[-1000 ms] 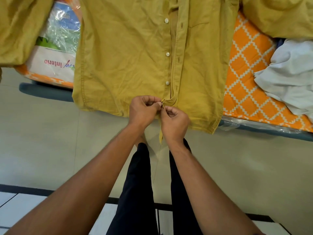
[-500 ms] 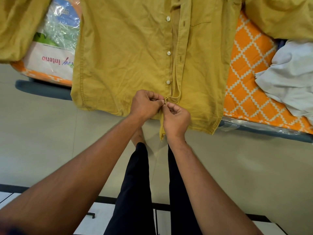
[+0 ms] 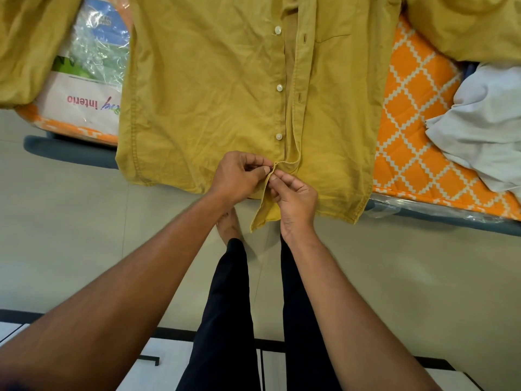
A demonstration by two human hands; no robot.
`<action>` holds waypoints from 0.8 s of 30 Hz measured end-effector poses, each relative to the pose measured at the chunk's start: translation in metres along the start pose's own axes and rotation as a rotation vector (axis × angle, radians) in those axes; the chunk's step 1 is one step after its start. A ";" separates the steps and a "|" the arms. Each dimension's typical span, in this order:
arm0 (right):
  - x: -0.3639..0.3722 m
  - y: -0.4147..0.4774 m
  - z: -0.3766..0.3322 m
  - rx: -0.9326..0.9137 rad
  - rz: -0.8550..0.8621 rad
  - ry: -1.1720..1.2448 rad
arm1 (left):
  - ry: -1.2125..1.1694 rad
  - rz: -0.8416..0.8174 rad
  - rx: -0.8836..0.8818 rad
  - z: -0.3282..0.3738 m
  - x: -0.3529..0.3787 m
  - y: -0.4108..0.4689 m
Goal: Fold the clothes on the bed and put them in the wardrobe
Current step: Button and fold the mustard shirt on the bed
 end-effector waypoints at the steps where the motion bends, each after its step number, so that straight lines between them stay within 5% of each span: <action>1: 0.001 0.001 -0.001 -0.013 0.026 -0.017 | -0.003 -0.013 -0.001 0.000 -0.001 0.000; 12: 0.012 -0.002 -0.002 -0.308 0.083 -0.288 | 0.330 0.092 0.244 0.005 0.001 -0.005; 24: 0.013 -0.017 0.011 -0.411 0.144 -0.360 | 0.055 0.241 -0.063 -0.004 0.012 -0.012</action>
Point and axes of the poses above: each hand's wrist, its own y-axis towards the middle knuckle, its own x-axis out of the palm, z = x × y, the point moved 2 cm from there along y, towards the middle knuckle, and after that the axes turned 4 degrees about y, right-handed, at the moved point
